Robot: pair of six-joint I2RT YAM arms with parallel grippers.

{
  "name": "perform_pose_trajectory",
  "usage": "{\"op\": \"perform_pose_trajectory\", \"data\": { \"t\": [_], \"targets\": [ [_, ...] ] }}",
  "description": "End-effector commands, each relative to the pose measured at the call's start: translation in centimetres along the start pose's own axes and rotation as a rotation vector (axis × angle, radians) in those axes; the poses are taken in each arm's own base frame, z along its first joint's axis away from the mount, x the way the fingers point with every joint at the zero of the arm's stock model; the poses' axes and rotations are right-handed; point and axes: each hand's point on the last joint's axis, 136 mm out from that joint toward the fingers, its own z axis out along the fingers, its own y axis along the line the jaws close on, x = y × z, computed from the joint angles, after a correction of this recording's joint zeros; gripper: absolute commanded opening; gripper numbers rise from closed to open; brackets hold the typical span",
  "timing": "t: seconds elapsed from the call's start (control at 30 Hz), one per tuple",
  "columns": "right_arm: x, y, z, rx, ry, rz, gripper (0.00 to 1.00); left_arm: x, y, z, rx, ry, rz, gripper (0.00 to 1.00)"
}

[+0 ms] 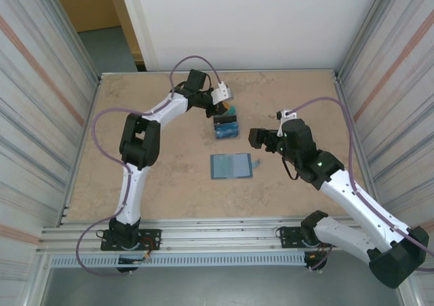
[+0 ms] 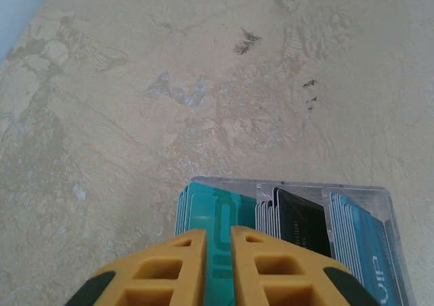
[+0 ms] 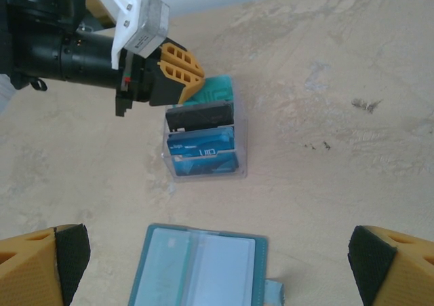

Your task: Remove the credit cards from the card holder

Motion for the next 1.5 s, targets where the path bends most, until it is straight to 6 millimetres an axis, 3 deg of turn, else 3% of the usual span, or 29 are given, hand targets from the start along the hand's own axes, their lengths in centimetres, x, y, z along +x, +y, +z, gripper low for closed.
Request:
{"op": "perform_pose_trajectory", "data": {
  "t": [0.0, 0.13, 0.2, 0.33, 0.43, 0.67, 0.97, 1.17, 1.47],
  "targets": [
    [-0.5, -0.4, -0.4, 0.039, -0.007, 0.010, 0.99, -3.8, 0.2, -2.8, -0.045, -0.047, 0.041, 0.18],
    [0.4, -1.5, 0.2, 0.105, 0.021, 0.025, 0.99, -5.5, -0.2, -5.1, -0.103, -0.069, 0.053, 0.41],
    [1.3, -1.6, 0.7, 0.111, 0.055, 0.033, 0.99, -6.9, -0.2, -7.3, -0.171, -0.093, 0.047, 0.54],
    [3.6, -1.4, 2.3, 0.129, 0.157, 0.038, 0.95, -7.2, -0.2, -10.6, -0.322, -0.114, -0.025, 0.78],
    [5.3, -0.5, 3.1, 0.139, 0.227, 0.009, 0.88, -6.4, -0.1, -13.6, -0.477, -0.118, -0.144, 0.97],
    [9.0, 3.1, 4.4, 0.126, 0.362, -0.088, 0.75, -2.0, -3.3, -19.4, -0.697, -0.134, -0.473, 0.99],
    [15.1, 8.3, 6.4, 0.091, 0.568, -0.215, 0.50, 6.3, -8.6, -24.4, -0.924, -0.053, -0.743, 0.99],
    [18.8, 10.0, 8.5, 0.119, 0.682, -0.297, 0.46, 9.4, -10.9, -24.9, -0.944, 0.007, -0.815, 0.99],
    [21.0, 9.5, 10.9, 0.164, 0.740, -0.322, 0.51, 10.7, -11.9, -24.3, -0.925, 0.023, -0.862, 0.99]
  ]
}}
